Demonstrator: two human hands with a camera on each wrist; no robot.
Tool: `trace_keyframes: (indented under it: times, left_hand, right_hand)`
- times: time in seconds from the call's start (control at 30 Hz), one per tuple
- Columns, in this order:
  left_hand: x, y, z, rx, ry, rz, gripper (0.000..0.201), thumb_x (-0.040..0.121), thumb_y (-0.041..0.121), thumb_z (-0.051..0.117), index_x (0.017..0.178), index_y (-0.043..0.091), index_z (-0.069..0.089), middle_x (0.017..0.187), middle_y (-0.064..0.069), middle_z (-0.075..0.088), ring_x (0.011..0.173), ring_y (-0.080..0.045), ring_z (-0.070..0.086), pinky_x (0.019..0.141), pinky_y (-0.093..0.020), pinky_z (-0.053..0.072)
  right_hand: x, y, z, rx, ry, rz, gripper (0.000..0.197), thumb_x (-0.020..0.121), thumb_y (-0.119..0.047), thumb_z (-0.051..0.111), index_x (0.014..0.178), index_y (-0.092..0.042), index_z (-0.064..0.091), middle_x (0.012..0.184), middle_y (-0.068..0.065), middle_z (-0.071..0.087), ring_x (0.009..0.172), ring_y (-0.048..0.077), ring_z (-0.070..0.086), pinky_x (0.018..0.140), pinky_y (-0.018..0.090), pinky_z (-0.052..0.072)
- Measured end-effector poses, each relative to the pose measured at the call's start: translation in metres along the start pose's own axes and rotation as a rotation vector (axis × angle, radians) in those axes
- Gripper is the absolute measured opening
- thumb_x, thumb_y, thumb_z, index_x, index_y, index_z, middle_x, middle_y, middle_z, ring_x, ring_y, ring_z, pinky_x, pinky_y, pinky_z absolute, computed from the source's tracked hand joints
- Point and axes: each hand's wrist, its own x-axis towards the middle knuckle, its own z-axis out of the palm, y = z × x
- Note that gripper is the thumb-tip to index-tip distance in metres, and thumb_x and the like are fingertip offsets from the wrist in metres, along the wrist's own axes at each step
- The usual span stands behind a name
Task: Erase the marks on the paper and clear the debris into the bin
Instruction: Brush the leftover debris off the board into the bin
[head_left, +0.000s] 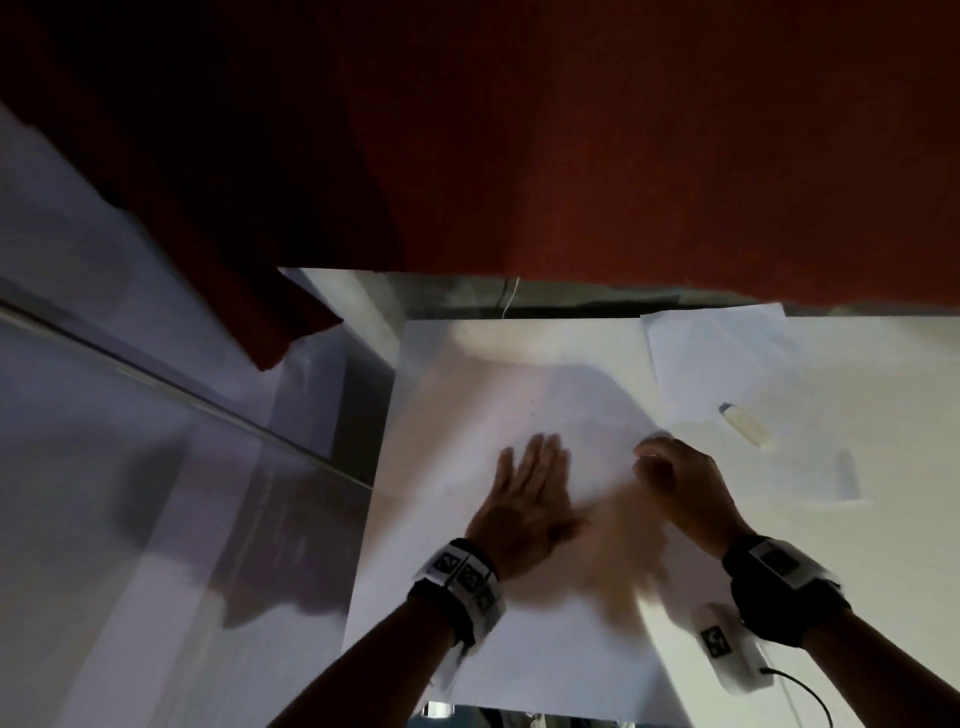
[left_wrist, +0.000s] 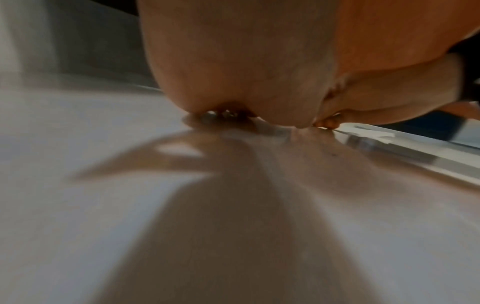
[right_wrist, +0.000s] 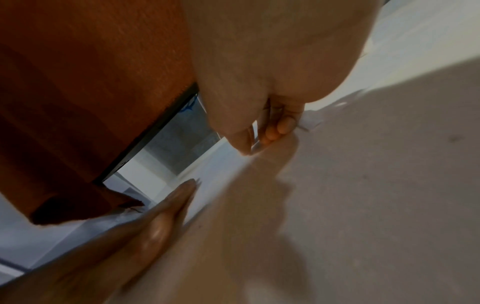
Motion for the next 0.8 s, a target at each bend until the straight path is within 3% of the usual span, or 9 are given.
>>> trace_keyframes:
  times: [0.1,0.2,0.3,0.37,0.47,0.57,0.63,0.7,0.8]
  left_hand:
    - [-0.006,-0.034,-0.008,0.035,0.070,0.220,0.069,0.107,0.058,0.030,0.164,0.021,0.020,0.172,-0.003,0.011,0.159,-0.024,0.006,0.125,-0.057,0.015]
    - [0.014,-0.090,-0.044,-0.090,0.088,-0.209,0.075,0.094,0.066,0.012,0.161,0.037,-0.007,0.171,0.005,-0.011,0.159,-0.022,-0.006,0.125,-0.053,0.006]
    - [0.035,-0.113,-0.059,-0.194,0.023,-0.540,0.089,0.099,0.072,0.019,0.164,0.017,-0.005,0.172,-0.004,-0.014,0.158,-0.027,-0.013,0.125,-0.060,-0.001]
    - [0.045,-0.083,-0.041,-0.176,-0.019,-0.492,0.092,0.101,0.069,0.026,0.163,0.009,-0.006,0.171,-0.011,-0.013,0.156,-0.035,-0.015,0.123,-0.061,-0.007]
    - [0.035,0.012,-0.002,-0.085,-0.042,-0.228,0.087,0.102,0.060,0.020,0.162,0.000,0.002,0.170,-0.020,-0.006,0.156,-0.042,-0.010,0.120,-0.070,0.001]
    - [0.016,0.096,0.024,-0.098,-0.123,0.048,0.088,0.103,0.063,0.030,0.163,0.003,0.008,0.171,-0.018,-0.001,0.157,-0.030,-0.014,0.122,-0.064,-0.006]
    - [0.008,0.115,0.025,-0.143,-0.116,0.127,0.081,0.105,0.060,0.031,0.161,0.003,0.020,0.171,-0.015,0.008,0.158,-0.026,-0.007,0.124,-0.061,-0.002]
    - [0.001,0.097,0.023,-0.161,0.028,0.079,0.069,0.107,0.049,0.029,0.160,0.005,0.027,0.170,-0.015,0.013,0.158,-0.029,0.002,0.124,-0.061,0.006]
    - [-0.019,0.033,0.008,-0.226,0.093,-0.242,0.074,0.101,0.055,0.010,0.163,0.017,-0.004,0.171,-0.005,-0.011,0.158,-0.024,-0.011,0.126,-0.054,-0.004]
  right_hand:
    - [-0.003,0.006,-0.010,-0.044,-0.001,0.060,0.013,0.091,-0.021,0.054,0.098,-0.024,0.065,0.100,-0.004,0.070,0.087,0.025,0.067,0.077,0.038,0.052]
    - [-0.011,0.008,-0.022,0.023,0.023,0.121,0.019,0.094,-0.016,0.053,0.108,-0.021,0.064,0.107,0.001,0.070,0.096,0.028,0.065,0.089,0.041,0.052]
    - [-0.020,0.008,-0.030,-0.007,-0.013,0.149,0.006,0.091,-0.023,0.056,0.095,-0.023,0.060,0.095,-0.004,0.069,0.091,0.021,0.065,0.086,0.035,0.051]
    - [-0.024,0.003,-0.037,-0.011,0.021,0.181,0.006,0.089,-0.021,0.060,0.087,-0.015,0.060,0.086,0.000,0.067,0.082,0.020,0.064,0.082,0.036,0.053]
    - [-0.030,0.003,-0.052,0.047,0.142,0.299,0.010,0.087,-0.014,0.066,0.086,-0.004,0.067,0.082,0.010,0.070,0.077,0.021,0.064,0.075,0.036,0.049]
    - [-0.036,0.034,-0.066,-0.064,0.272,0.282,0.020,0.087,-0.022,0.058,0.089,-0.008,0.073,0.087,0.013,0.068,0.084,0.034,0.065,0.070,0.033,0.046]
    - [-0.044,0.052,-0.074,-0.152,0.240,0.197,0.022,0.084,-0.015,0.055,0.091,-0.010,0.075,0.098,0.016,0.067,0.090,0.038,0.063,0.077,0.041,0.052]
    - [-0.053,0.070,-0.082,-0.212,0.127,0.075,0.030,0.085,-0.015,0.047,0.096,-0.005,0.074,0.108,0.018,0.067,0.097,0.039,0.062,0.082,0.041,0.052]
    - [-0.062,0.104,-0.096,-0.338,-0.034,0.109,0.050,0.087,-0.021,0.037,0.128,-0.005,0.061,0.139,0.018,0.052,0.124,0.040,0.047,0.104,0.044,0.041]
